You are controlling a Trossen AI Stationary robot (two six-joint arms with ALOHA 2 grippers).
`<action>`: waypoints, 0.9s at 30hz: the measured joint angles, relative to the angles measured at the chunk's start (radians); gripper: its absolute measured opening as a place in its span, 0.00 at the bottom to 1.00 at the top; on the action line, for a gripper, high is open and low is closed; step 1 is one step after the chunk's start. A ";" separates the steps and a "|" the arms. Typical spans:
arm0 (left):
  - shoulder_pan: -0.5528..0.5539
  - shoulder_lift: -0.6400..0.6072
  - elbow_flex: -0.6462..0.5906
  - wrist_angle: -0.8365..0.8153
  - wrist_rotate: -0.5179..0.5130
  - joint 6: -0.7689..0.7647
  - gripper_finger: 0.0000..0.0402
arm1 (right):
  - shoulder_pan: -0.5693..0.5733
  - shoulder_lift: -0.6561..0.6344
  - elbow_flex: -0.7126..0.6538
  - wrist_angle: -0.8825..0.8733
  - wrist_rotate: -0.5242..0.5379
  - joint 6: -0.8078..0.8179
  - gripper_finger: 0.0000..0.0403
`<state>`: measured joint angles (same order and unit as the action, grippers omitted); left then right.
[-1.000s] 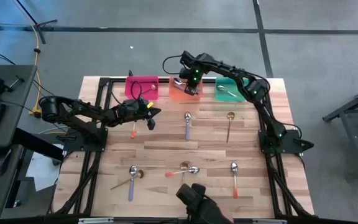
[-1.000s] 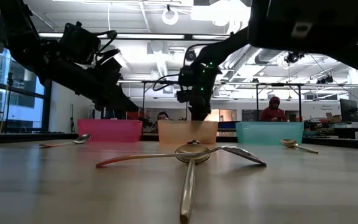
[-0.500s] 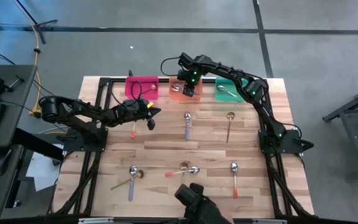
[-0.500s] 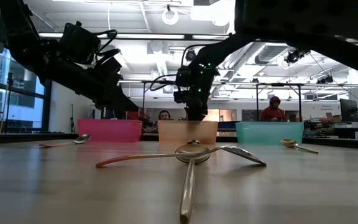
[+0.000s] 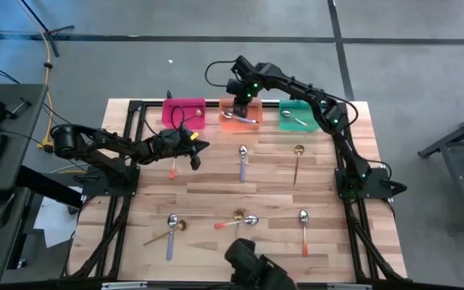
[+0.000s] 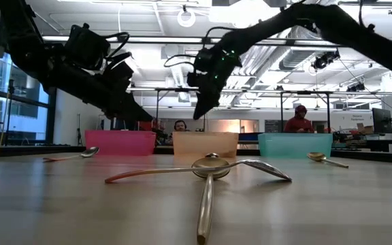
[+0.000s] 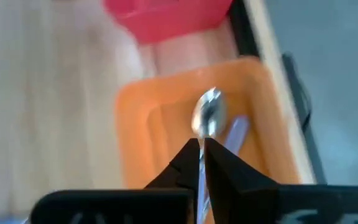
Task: Sort silverware by color (type)
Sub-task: Put the bottom left orange spoon into the green bin
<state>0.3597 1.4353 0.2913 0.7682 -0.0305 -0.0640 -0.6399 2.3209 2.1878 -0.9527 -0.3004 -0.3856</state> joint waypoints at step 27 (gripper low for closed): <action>-0.308 0.002 0.015 -0.001 -0.012 -0.106 0.03 | 0.332 -0.711 -1.521 1.602 0.136 0.390 0.00</action>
<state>0.0514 1.4372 0.3062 0.7672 -0.0429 -0.1705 -0.3075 1.6095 0.6668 0.6496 -0.1646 0.0040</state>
